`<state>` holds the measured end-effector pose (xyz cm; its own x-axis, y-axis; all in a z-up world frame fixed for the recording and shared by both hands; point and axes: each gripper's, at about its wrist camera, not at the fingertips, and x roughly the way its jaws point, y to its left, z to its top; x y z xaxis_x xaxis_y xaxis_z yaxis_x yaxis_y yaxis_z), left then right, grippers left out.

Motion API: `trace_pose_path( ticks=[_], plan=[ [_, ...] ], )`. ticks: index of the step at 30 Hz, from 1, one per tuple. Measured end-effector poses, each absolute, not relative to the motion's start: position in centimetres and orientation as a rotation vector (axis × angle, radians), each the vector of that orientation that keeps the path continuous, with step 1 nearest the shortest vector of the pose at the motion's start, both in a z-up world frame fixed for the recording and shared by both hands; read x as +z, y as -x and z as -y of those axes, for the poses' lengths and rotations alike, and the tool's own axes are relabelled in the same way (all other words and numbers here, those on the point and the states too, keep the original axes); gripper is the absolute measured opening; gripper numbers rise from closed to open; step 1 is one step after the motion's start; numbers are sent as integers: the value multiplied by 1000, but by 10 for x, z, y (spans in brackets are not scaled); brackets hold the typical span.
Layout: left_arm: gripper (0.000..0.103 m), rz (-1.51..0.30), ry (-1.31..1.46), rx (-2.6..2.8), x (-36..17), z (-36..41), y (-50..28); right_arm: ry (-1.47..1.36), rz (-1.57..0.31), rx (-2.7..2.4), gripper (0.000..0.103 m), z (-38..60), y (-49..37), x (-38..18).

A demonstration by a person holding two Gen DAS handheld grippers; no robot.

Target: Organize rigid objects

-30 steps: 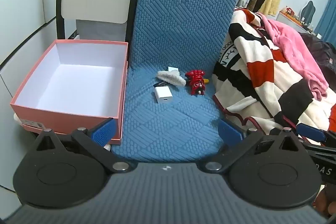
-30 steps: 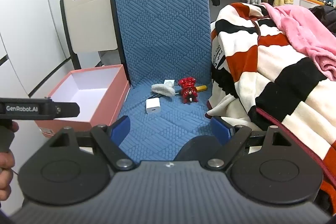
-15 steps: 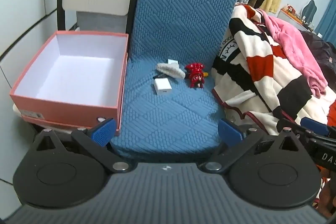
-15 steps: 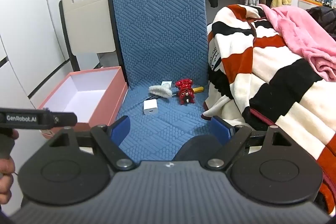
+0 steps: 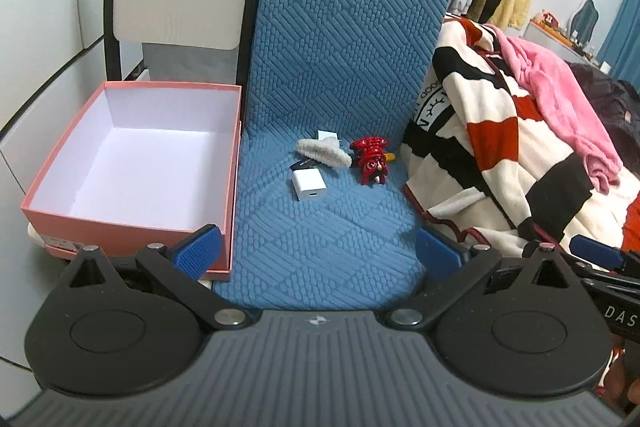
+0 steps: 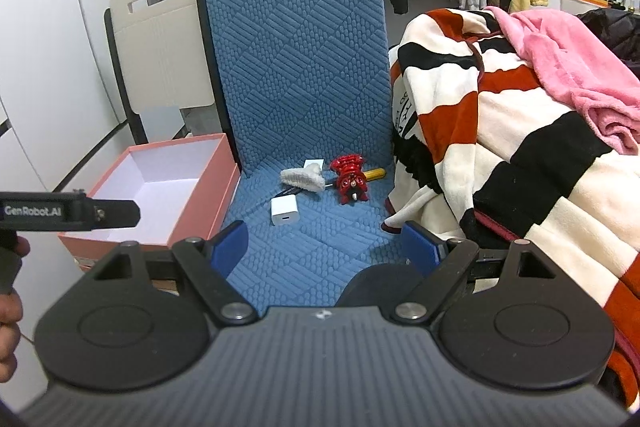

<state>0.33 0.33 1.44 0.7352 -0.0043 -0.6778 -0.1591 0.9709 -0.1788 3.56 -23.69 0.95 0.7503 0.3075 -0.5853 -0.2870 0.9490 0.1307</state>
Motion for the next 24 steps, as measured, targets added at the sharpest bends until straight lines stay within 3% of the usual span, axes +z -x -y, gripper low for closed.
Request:
trace_pose_path(
  ticks=[24],
  plan=[
    [103, -747, 241, 60, 10, -3, 14, -54, -628, 285, 85, 246, -22, 7]
  ],
)
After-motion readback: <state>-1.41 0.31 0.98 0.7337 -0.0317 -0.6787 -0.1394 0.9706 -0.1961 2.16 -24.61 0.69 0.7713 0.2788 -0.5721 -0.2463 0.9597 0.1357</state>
